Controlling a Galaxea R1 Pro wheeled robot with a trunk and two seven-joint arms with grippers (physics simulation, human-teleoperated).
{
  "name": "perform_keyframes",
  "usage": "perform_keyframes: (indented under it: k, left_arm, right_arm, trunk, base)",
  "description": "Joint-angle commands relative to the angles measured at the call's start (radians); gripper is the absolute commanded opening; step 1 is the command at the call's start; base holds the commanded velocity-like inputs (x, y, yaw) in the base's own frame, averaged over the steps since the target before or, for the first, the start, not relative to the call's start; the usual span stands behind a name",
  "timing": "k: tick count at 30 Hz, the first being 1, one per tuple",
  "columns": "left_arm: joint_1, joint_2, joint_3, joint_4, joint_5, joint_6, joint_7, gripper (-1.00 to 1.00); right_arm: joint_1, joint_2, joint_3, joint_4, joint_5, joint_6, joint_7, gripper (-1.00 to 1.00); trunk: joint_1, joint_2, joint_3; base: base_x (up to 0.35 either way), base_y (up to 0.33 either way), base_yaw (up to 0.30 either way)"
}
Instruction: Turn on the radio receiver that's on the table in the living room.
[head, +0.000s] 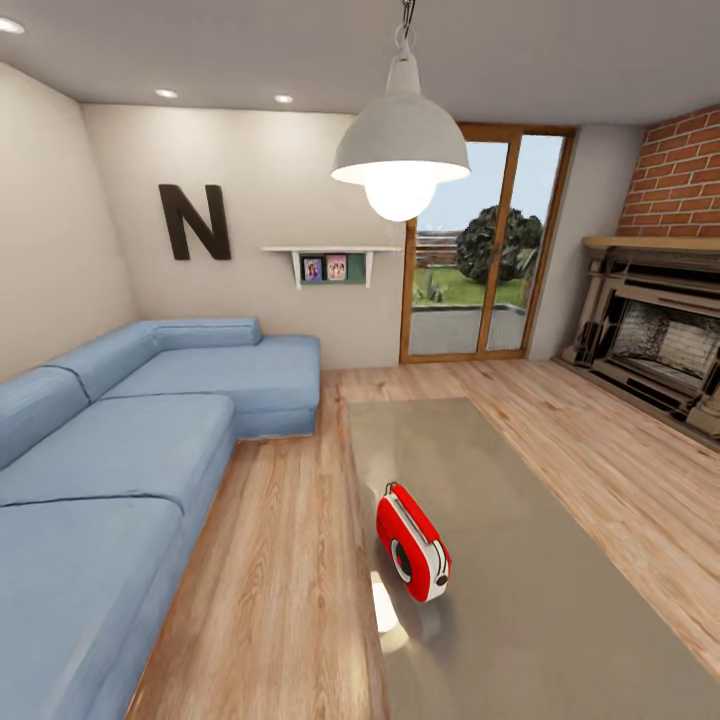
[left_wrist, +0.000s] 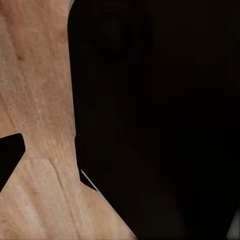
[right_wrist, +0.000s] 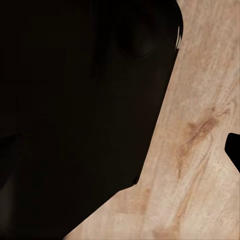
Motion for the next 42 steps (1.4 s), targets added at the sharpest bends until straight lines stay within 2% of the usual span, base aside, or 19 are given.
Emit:
perform_keyframes:
  k: [1, 36, 42]
  left_arm:
    - [0.000, 0.000, 0.000, 0.000, 0.000, 0.000, 0.000, 1.00]
    - [0.000, 0.000, 0.000, 0.000, 0.000, 0.000, 0.000, 1.00]
    - [0.000, 0.000, 0.000, 0.000, 0.000, 0.000, 0.000, 1.00]
  right_arm:
    - [0.000, 0.000, 0.000, 0.000, 0.000, 0.000, 0.000, 1.00]
    - [-0.002, 0.000, 0.000, 0.000, -0.001, 0.000, 0.000, 1.00]
    - [-0.002, 0.000, 0.001, 0.000, 0.001, 0.000, 0.001, 1.00]
  trunk:
    - [-0.004, 0.007, 0.003]
    - [-0.138, 0.252, 0.113]
    - [-0.161, 0.294, 0.125]
  base:
    - [0.000, 0.000, 0.000]
    - [0.000, 0.000, 0.000]
    - [0.000, 0.000, 0.000]
